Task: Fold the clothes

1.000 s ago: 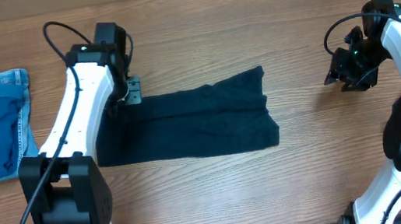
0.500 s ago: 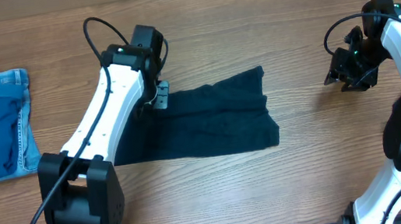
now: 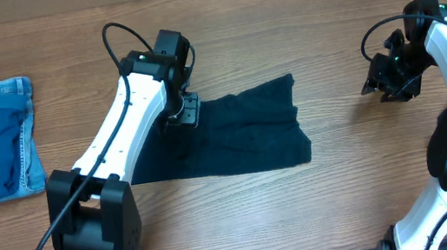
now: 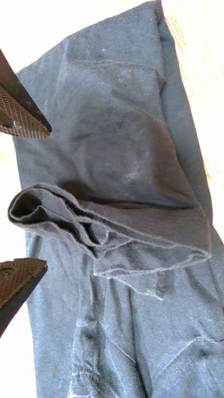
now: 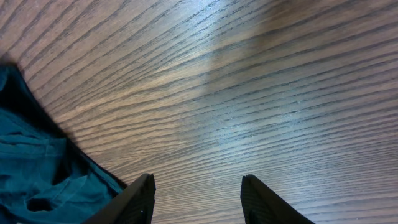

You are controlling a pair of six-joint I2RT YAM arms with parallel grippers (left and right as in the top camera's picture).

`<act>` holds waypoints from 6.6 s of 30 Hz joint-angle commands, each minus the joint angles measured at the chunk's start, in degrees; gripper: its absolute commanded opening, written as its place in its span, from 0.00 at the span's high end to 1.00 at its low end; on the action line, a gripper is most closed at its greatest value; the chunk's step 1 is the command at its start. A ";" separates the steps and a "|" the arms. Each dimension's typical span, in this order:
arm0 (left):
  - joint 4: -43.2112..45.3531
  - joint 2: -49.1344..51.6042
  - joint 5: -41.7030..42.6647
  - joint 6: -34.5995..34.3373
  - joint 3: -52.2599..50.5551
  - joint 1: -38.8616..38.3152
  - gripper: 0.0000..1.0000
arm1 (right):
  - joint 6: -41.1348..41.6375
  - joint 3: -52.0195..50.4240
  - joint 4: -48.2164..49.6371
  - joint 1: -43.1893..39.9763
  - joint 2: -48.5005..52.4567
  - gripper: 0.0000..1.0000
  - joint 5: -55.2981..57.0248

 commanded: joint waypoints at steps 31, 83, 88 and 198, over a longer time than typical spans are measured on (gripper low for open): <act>3.04 11.82 22.91 1.11 -2.38 -4.96 0.95 | 0.17 -0.17 0.13 -0.17 -1.64 0.51 -0.33; -3.96 4.46 3.17 1.40 7.89 14.82 0.93 | 9.90 -14.25 20.41 23.58 6.64 0.60 -18.27; -3.96 4.46 3.17 1.38 7.89 14.82 0.93 | 9.92 -14.25 21.44 23.58 6.64 0.68 -18.27; -4.74 4.48 3.17 1.79 7.89 14.82 0.89 | 6.60 7.69 14.93 44.00 6.67 0.79 6.78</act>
